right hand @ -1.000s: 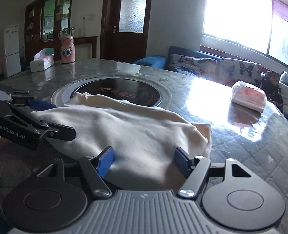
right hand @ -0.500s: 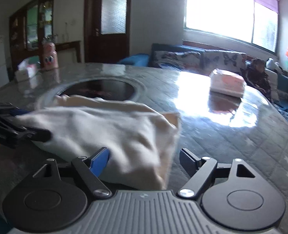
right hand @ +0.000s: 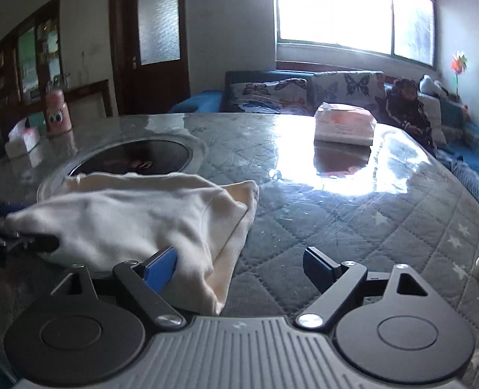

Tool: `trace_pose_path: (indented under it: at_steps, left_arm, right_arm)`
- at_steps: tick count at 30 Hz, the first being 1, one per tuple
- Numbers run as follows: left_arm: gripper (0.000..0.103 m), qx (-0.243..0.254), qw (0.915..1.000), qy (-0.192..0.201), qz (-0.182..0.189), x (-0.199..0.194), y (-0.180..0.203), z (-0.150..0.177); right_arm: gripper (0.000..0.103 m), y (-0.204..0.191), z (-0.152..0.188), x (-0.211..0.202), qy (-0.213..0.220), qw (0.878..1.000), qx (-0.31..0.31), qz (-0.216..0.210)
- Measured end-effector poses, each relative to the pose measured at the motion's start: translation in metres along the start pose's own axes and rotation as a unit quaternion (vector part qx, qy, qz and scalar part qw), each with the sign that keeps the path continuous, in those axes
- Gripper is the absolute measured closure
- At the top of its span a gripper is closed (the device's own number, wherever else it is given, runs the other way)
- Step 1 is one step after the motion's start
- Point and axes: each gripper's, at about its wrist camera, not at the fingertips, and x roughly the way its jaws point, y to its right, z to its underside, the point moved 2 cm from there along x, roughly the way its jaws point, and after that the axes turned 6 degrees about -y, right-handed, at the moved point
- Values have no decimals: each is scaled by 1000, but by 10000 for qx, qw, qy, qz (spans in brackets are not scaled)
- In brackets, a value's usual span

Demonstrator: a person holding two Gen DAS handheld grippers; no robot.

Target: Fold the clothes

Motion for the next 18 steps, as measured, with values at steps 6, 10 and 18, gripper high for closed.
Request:
trace_pose_path:
  at_steps: [6, 10, 18]
  left_arm:
    - [0, -1, 10000, 13, 2, 0, 0, 1]
    - [0, -5, 10000, 24, 7, 1, 0, 1]
    - [0, -26, 10000, 61, 52, -1, -1, 2]
  right_arm:
    - [13, -3, -12, 5, 30, 9996, -267, 109]
    - [13, -6, -27, 17, 63, 9993, -366, 97]
    - [13, -7, -31, 47, -340, 9973, -519, 385]
